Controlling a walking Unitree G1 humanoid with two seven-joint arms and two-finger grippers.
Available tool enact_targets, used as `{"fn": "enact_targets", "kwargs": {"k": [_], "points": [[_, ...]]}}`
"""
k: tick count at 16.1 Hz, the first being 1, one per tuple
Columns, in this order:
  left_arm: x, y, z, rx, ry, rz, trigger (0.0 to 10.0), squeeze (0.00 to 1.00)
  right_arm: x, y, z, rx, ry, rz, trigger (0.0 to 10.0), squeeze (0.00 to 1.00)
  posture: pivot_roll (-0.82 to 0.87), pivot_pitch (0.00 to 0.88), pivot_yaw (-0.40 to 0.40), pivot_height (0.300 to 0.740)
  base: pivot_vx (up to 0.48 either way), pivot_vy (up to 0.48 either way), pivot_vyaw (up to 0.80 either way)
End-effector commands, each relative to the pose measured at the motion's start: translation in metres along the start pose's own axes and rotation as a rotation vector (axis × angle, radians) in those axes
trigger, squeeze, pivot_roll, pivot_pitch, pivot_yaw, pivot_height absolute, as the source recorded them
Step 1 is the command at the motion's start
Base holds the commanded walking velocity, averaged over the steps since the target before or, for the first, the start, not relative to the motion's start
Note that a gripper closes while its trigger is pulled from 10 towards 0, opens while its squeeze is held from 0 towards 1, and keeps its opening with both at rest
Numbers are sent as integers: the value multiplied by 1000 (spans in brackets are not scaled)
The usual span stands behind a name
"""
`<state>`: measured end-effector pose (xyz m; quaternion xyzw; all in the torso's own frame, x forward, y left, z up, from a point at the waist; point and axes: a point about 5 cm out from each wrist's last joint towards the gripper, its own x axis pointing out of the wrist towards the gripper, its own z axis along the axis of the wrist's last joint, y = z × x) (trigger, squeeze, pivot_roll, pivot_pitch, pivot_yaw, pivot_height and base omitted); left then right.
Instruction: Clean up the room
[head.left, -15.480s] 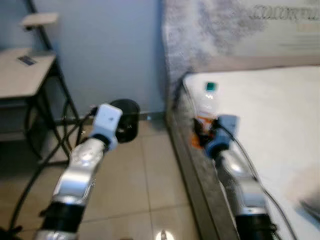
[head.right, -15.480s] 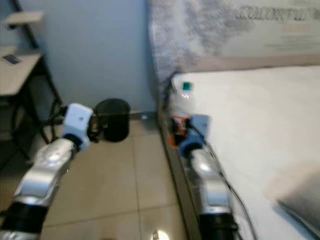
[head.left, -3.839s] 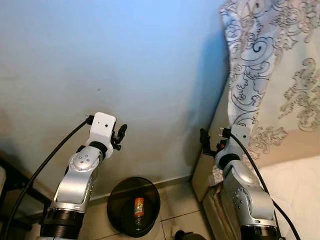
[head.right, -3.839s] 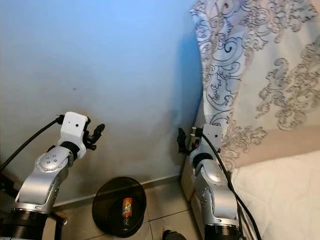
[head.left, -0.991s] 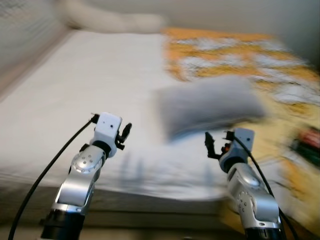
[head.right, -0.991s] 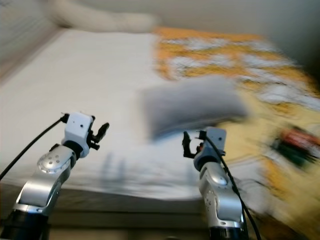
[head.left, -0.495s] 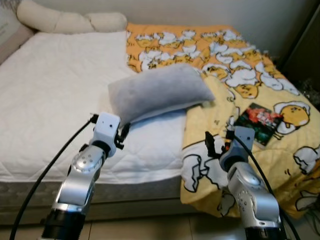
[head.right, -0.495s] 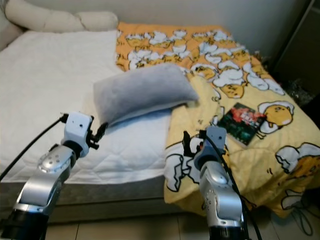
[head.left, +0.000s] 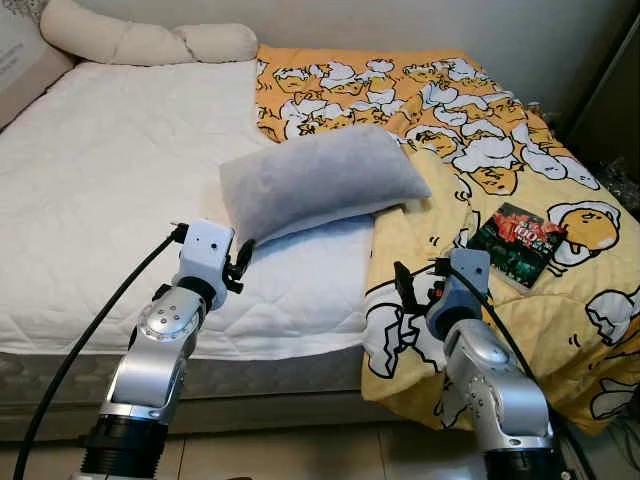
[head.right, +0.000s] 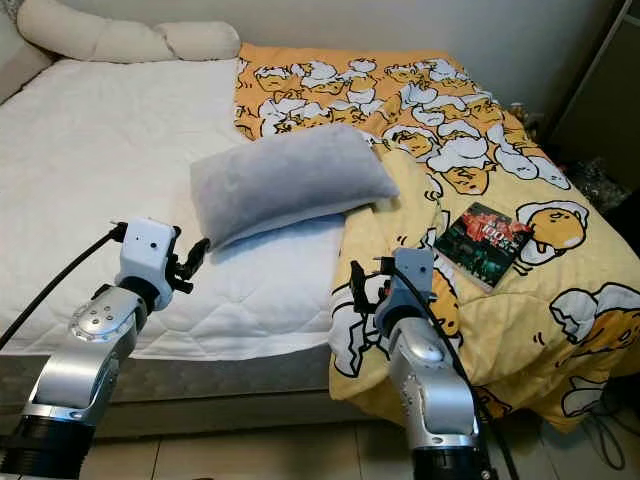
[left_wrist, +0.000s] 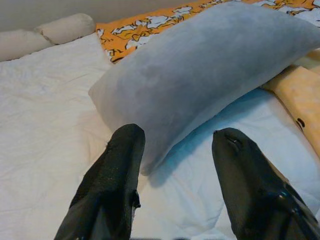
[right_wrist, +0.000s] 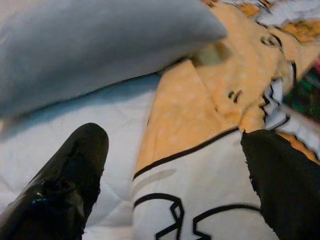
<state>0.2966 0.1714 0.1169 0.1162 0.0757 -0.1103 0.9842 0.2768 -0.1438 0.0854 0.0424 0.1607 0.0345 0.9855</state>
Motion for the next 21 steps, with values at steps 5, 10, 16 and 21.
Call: {"fn": "enact_targets", "kwargs": {"k": [5, 10, 16, 21], "points": [[3, 4, 7, -10, -26, 12, 10000, 0, 6, -14, 21, -111, -48, 23, 10000, 0, -28, 0, -2, 740, 323, 0, 0], [3, 10, 8, -26, -38, 54, 10000, 0, 6, 1, 24, -91, -85, 95, 10000, 0, -28, 0, -1, 740, 359, 0, 0], [2, 12, 6, -33, -34, 74, 10000, 0, 5, 6, 25, -82, -102, 134, 10000, 0, -26, 0, -2, 740, 364, 0, 0], [2, 14, 5, -37, -31, 81, 10000, 0, 5, 8, 24, -78, -105, 147, 10000, 0, -19, 0, -6, 740, 368, 0, 0]]}}
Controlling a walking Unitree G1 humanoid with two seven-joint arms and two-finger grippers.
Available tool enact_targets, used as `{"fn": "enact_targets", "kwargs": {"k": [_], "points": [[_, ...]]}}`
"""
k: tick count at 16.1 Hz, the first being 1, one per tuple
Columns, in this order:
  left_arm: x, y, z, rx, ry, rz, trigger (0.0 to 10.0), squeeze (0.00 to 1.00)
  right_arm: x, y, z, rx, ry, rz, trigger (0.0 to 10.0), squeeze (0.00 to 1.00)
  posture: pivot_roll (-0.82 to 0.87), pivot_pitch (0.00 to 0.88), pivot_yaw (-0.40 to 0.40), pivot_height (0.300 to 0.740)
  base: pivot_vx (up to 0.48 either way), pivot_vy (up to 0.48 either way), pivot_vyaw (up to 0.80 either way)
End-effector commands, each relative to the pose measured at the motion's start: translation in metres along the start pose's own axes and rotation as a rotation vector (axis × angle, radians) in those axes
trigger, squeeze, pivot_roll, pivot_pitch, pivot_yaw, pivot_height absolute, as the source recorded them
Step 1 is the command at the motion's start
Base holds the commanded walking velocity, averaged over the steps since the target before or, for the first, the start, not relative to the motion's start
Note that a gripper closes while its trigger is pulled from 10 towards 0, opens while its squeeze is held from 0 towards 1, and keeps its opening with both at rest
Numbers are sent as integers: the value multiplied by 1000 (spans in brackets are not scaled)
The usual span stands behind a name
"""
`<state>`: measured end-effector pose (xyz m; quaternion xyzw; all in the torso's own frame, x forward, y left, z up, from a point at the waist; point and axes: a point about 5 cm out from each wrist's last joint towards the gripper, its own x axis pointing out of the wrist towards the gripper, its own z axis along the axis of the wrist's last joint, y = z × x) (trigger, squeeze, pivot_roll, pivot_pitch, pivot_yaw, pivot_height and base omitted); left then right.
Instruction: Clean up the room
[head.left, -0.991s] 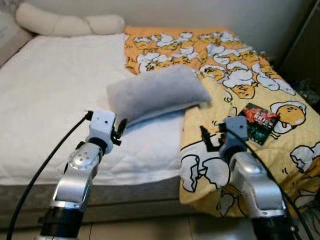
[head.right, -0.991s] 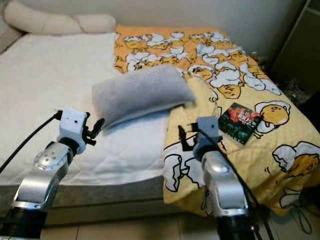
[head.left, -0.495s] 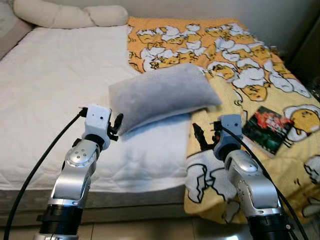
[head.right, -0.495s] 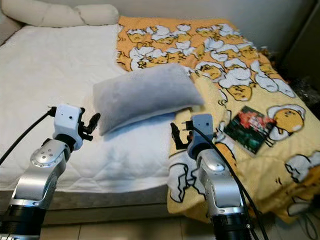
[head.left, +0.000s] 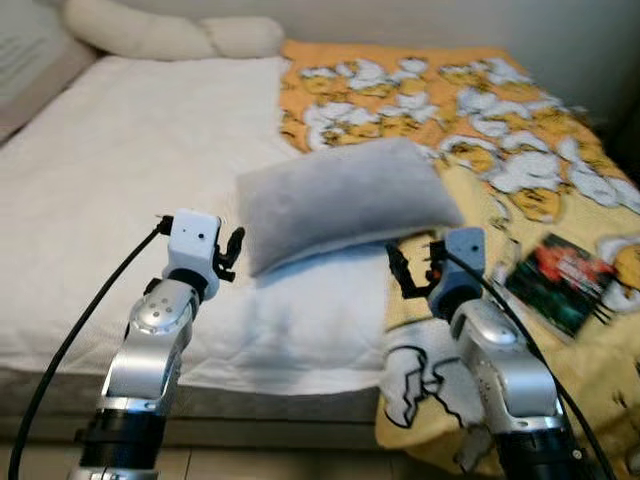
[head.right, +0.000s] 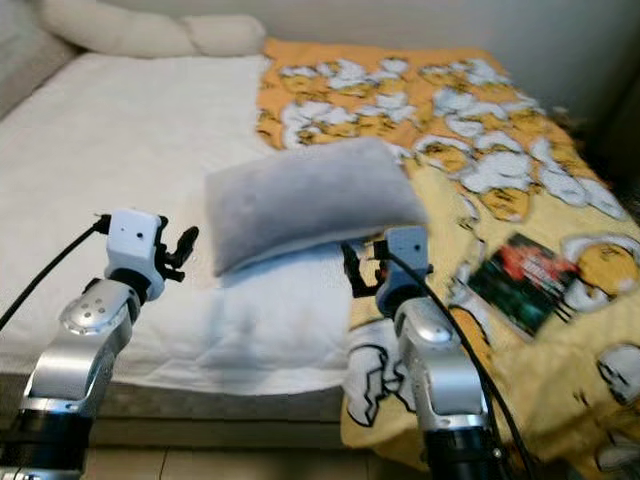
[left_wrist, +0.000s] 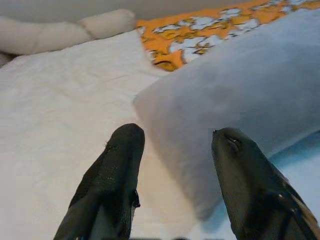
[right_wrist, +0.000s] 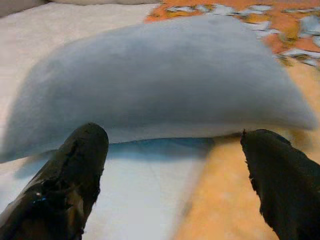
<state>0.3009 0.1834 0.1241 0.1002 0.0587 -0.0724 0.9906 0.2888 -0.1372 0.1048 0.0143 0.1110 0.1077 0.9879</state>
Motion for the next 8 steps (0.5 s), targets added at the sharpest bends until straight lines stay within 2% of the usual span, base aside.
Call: {"fn": "enact_targets", "kwargs": {"k": [1, 3, 8], "points": [[1, 0, 1, -1, -2, 4, 10000, 0, 0, 1, 2, 0, -14, 12, 10000, 0, -19, 0, -6, 740, 375, 0, 0], [2, 0, 1, 0, -3, 3, 10000, 0, 0, 3, 1, -35, -12, 26, 10000, 0, -19, 0, -6, 740, 369, 0, 0], [2, -2, 0, 5, -4, -4, 10000, 0, -1, 3, -1, -23, -8, 22, 10000, 0, -22, 0, -6, 740, 368, 0, 0]]}}
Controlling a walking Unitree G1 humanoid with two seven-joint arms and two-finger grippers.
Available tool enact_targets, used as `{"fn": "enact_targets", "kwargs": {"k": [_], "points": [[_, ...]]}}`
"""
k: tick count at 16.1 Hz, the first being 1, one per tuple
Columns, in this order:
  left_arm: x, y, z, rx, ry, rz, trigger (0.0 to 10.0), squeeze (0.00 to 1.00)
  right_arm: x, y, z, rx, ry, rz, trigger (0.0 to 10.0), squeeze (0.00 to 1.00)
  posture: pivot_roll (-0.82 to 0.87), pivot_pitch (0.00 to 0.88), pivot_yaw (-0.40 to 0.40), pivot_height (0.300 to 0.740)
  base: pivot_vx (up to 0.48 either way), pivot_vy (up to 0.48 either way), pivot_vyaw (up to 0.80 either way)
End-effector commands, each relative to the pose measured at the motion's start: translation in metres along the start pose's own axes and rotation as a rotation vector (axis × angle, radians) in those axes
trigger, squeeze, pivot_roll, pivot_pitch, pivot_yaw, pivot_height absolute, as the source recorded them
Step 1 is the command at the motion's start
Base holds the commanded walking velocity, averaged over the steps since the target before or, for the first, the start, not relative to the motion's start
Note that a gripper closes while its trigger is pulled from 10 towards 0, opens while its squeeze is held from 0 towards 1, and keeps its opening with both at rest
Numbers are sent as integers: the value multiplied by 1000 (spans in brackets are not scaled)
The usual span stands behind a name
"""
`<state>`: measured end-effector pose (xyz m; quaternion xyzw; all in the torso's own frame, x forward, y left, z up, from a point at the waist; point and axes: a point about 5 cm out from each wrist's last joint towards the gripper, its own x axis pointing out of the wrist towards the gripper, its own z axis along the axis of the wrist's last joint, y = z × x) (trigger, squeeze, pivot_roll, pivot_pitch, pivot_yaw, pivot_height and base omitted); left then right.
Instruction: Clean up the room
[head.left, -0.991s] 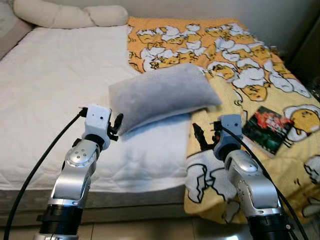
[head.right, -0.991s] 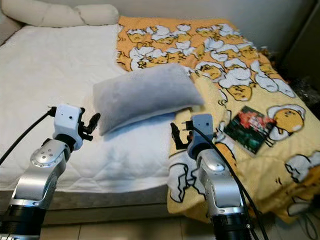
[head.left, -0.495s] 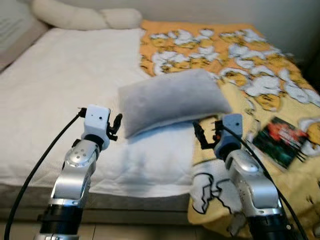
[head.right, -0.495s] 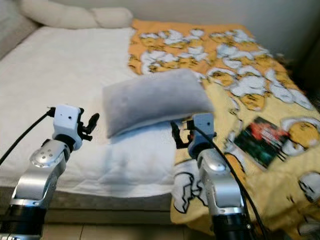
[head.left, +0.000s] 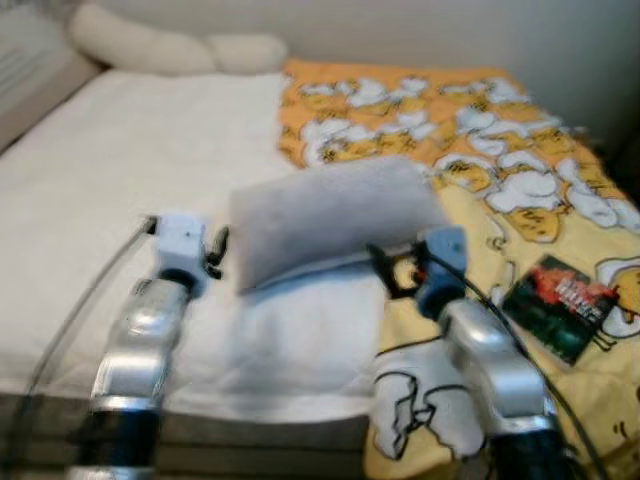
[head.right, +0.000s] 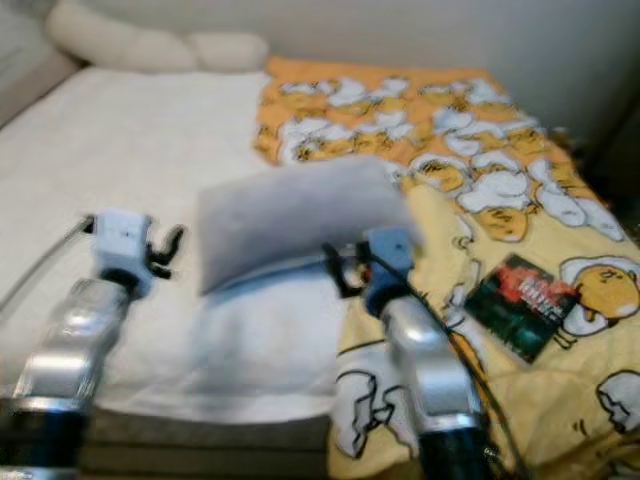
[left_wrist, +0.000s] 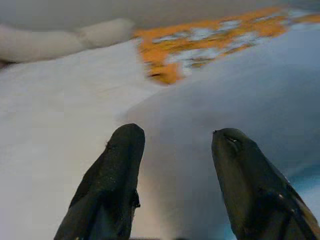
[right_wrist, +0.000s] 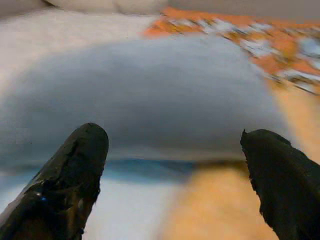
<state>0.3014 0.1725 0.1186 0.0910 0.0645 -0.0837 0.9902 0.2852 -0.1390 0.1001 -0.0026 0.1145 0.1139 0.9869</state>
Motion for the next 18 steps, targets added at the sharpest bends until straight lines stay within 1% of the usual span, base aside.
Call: {"fn": "enact_targets", "kwargs": {"k": [1, 8, 14, 15, 16, 18], "points": [[-1, 9, 3, 25, -11, 19, 10000, 0, 2, 4, 5, 12, -19, 13, 10000, 0, -21, 0, -9, 740, 364, 0, 0], [-2, 9, 2, 38, -8, 15, 10000, 0, 2, 5, 3, 22, -13, 9, 10000, 0, -22, 0, -8, 740, 355, 0, 0], [-5, 9, -1, 76, 3, -7, 10000, 0, -1, 1, -2, 32, 7, -10, 10000, 0, -25, 0, -5, 740, 0, 0, 0], [-6, 10, -2, 84, 5, -16, 10000, 0, -1, 0, -3, 48, 5, -7, 10000, 373, -25, 0, -3, 740, 0, 0, 0], [-6, 13, -3, 106, 12, -41, 10000, 0, 2, -2, -3, 51, 3, -17, 10000, 1000, -25, 0, 3, 740, 0, 0, 0], [-3, 15, -4, 144, 31, -86, 10000, 0, 10, -7, -2, 25, 11, -42, 10000, 1000, -20, 0, 9, 740, 0, 0, 0]]}}
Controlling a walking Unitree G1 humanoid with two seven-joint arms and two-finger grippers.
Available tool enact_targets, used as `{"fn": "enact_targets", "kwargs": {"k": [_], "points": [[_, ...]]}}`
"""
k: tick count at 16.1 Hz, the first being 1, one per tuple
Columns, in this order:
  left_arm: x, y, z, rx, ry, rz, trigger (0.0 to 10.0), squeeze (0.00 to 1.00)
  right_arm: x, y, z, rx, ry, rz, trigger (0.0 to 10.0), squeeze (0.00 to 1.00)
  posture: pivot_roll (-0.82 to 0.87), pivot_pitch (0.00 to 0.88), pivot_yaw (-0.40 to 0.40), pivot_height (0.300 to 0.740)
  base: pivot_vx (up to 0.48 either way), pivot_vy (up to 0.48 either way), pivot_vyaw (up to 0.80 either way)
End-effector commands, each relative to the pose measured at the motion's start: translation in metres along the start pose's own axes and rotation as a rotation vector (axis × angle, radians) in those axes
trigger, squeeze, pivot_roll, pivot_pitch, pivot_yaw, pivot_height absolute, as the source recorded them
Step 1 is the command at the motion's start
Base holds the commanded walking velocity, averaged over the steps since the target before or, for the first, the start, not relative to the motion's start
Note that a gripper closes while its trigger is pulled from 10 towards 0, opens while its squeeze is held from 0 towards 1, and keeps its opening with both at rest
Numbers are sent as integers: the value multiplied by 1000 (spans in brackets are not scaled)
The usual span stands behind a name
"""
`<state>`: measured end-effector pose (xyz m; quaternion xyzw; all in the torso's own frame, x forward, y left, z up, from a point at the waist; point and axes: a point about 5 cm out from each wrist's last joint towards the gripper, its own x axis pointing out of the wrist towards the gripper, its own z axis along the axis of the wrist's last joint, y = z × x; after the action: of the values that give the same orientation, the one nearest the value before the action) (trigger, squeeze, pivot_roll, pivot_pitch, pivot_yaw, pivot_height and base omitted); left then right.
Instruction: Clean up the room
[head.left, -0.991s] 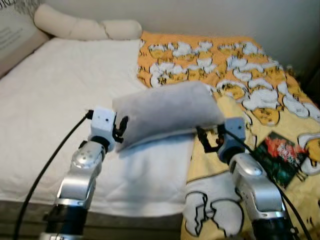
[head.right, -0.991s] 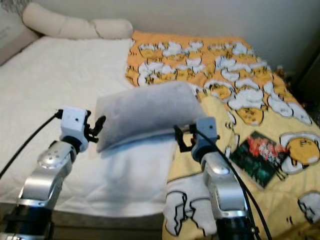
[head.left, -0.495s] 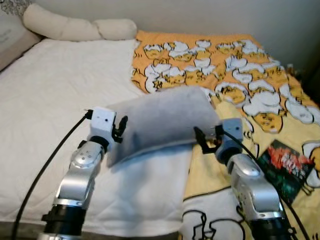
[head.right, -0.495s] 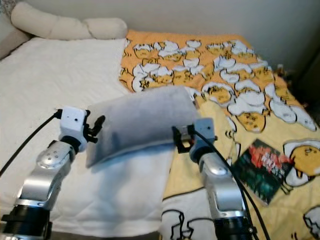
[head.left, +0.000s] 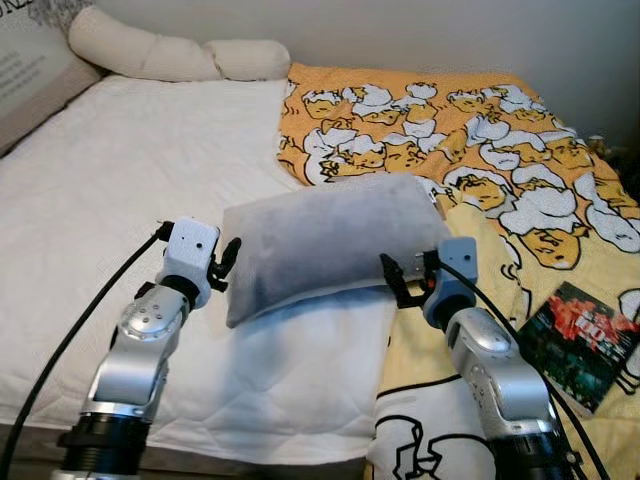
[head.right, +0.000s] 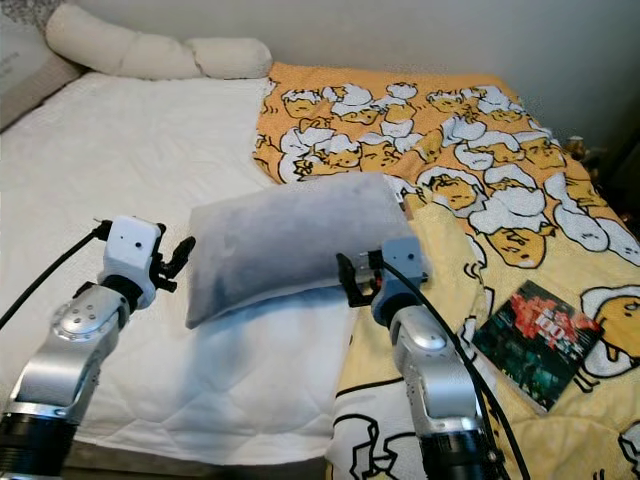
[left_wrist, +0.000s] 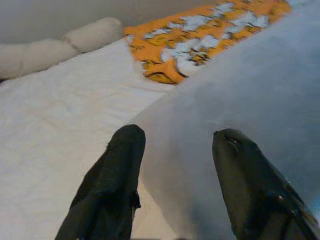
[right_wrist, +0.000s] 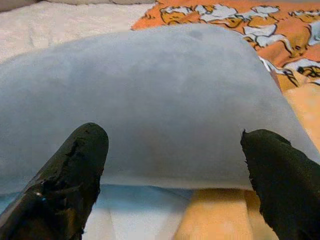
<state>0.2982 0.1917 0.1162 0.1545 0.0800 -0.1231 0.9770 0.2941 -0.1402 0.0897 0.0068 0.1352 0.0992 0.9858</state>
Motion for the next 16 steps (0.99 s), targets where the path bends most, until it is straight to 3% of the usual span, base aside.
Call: {"fn": "enact_targets", "kwargs": {"k": [1, 4, 6, 7, 8, 10, 11, 13, 14, 16], "points": [[4, -1, 2, 28, 9, -37, 10000, 0, 4, -8, 6, -15, -20, -33, 10000, 1000, -20, 0, 11, 740, 0, 0, 0], [11, -5, -5, 120, 97, -211, 10000, 0, 32, -42, 17, -49, 2, -135, 10000, 1000, -10, 0, 20, 740, 0, 0, 0], [12, -15, -6, 238, 116, -345, 10000, 0, 43, -68, 24, -44, 36, -233, 10000, 1000, -4, 0, 26, 740, 0, 0, 0], [12, -19, -7, 285, 128, -411, 10000, 0, 45, -83, 30, -36, 52, -298, 10000, 878, -2, 0, 27, 740, 0, 0, 0], [13, -20, -8, 302, 137, -433, 10000, 0, 46, -90, 33, -40, 54, -328, 10000, 59, 3, 0, 24, 740, 0, 0, 0], [15, -29, -5, 332, 132, -515, 10000, 0, 48, -101, 33, 11, 94, -341, 10000, 0, 31, 0, 9, 740, 0, 0, 0], [16, -35, -3, 353, 129, -554, 10000, 0, 49, -97, 27, 72, 122, -289, 10000, 0, 43, 0, 3, 740, 0, 0, 0], [18, -44, -4, 373, 139, -610, 10000, 0, 51, -86, 13, 111, 175, -175, 10000, 0, 48, 0, 2, 740, 0, 0, 0], [20, -47, -9, 416, 159, -630, 10000, 0, 51, -75, 2, 129, 205, -66, 10000, 0, 43, 0, 6, 740, 0, 0, 0], [22, -45, -11, 413, 168, -620, 10000, 0, 49, -65, -9, 167, 231, 54, 10000, 0, 33, 0, 12, 740, 0, 0, 0]]}}
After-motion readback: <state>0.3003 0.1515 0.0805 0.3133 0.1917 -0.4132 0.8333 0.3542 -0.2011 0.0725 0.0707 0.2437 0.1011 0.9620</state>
